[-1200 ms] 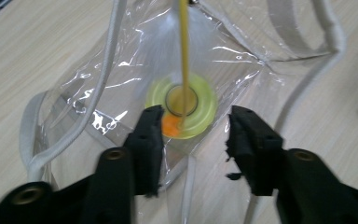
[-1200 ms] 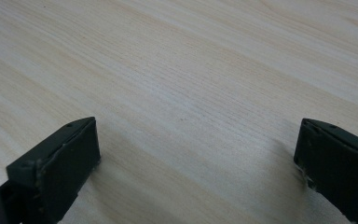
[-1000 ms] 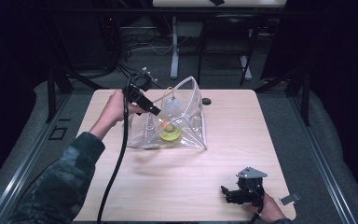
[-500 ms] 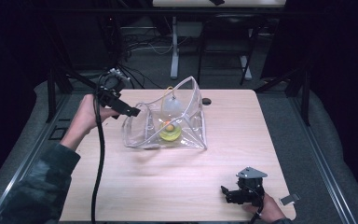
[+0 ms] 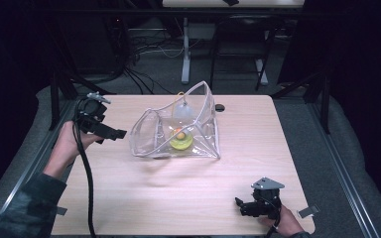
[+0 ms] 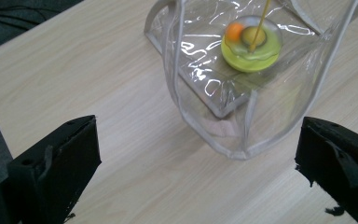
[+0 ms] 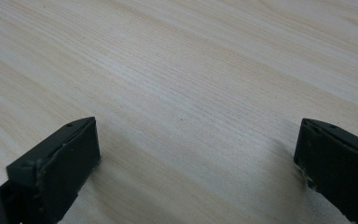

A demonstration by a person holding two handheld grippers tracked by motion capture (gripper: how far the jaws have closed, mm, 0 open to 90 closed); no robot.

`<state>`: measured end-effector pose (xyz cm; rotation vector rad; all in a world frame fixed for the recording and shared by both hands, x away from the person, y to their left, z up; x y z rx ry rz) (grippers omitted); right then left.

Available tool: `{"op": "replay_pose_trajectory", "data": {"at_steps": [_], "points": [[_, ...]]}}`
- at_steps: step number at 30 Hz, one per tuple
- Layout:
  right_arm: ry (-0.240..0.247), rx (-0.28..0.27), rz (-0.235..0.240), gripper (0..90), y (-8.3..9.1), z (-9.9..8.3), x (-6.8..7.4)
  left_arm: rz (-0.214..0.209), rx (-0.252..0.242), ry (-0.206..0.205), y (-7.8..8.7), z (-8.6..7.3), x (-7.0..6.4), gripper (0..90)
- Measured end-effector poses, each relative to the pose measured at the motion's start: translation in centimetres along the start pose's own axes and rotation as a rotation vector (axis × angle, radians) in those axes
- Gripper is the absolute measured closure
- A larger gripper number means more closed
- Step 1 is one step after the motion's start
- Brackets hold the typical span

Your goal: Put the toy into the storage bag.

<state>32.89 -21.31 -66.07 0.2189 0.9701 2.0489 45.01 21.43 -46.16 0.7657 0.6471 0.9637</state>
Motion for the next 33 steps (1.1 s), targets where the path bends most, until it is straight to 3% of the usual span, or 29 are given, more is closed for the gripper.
{"op": "replay_pose_trajectory", "data": {"at_steps": [18, 25, 33], "points": [[-0.003, -0.002, -0.005, 0.0, 0.0, 0.0, 0.0, 0.014, 0.047, 0.101, -3.3, -7.2, 3.5, 0.0], [-0.004, -0.003, -0.004, 0.0, 0.0, 0.0, 0.0, 0.004, 0.091, 0.117, -5.1, -9.7, 4.0, 0.0], [-0.005, -0.004, -0.004, 0.0, 0.0, 0.0, 0.0, -0.001, 0.104, 0.133, -6.6, -11.8, 4.0, 0.0]]}}
Point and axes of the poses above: each handheld gripper's, and its own axes: y roughly backward along the jaws, z roughly out of its top, x roughly to its left, the point moved 10 cm from there along -y, roughly forward along the jaws, and after that the axes turned 15 degrees about y, right-handed, at the moved point
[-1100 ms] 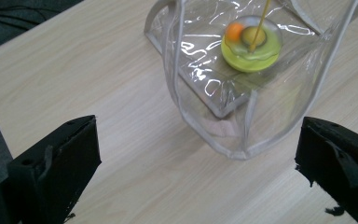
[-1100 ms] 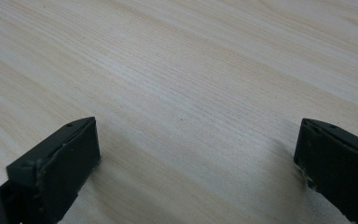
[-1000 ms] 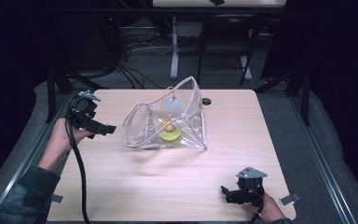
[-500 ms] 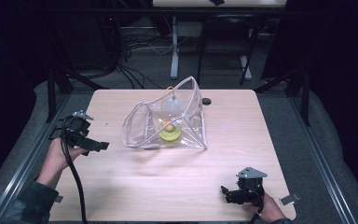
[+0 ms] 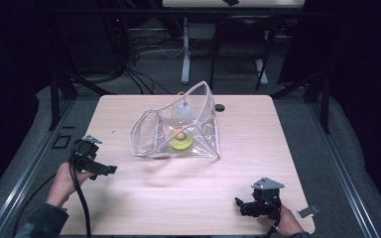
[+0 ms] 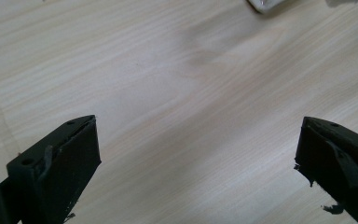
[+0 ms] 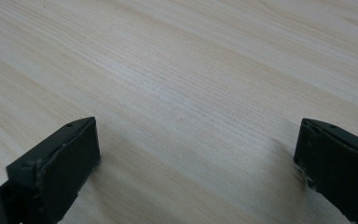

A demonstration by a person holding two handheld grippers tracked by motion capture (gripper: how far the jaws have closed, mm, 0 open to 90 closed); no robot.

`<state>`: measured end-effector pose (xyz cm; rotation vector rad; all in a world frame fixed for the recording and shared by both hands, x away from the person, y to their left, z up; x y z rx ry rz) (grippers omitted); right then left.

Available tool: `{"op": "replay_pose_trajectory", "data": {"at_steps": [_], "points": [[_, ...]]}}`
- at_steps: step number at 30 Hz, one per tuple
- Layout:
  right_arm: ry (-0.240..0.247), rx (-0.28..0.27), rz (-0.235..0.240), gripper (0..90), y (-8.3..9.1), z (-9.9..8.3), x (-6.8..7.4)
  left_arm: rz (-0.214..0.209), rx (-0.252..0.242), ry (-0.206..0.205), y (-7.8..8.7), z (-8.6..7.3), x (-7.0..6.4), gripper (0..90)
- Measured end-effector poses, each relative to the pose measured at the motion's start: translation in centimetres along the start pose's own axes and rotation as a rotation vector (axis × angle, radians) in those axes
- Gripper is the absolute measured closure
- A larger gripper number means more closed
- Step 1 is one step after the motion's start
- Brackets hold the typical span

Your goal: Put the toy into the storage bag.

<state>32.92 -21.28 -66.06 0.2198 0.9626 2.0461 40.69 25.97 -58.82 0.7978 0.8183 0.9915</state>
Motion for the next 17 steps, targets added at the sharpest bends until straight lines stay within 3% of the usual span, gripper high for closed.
{"op": "replay_pose_trajectory", "data": {"at_steps": [6, 8, 12, 17], "points": [[0.001, 0.001, 0.002, 0.0, 0.0, 0.0, 0.0, -0.056, -0.033, -0.01, -1.0, -0.8, -0.7, 0.0], [0.001, 0.001, 0.002, 0.0, 0.0, 0.0, 0.0, -0.047, -0.039, -0.029, -1.3, -1.0, -0.6, 0.0], [0.001, 0.001, 0.002, 0.0, 0.0, 0.0, 0.0, -0.055, -0.055, -0.01, -1.9, -1.3, -0.5, 0.0], [0.001, 0.0, 0.002, 0.0, 0.0, 0.0, 0.0, -0.023, -0.05, -0.021, -3.1, -2.3, 0.1, 0.0]]}}
Point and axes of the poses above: each handheld gripper's, and its own axes: y roughly backward along the jaws, z roughly out of its top, x roughly to its left, the point moved 10 cm from there along -y, roughly forward along the jaws, and after that the axes turned 15 degrees about y, right-handed, at the moved point
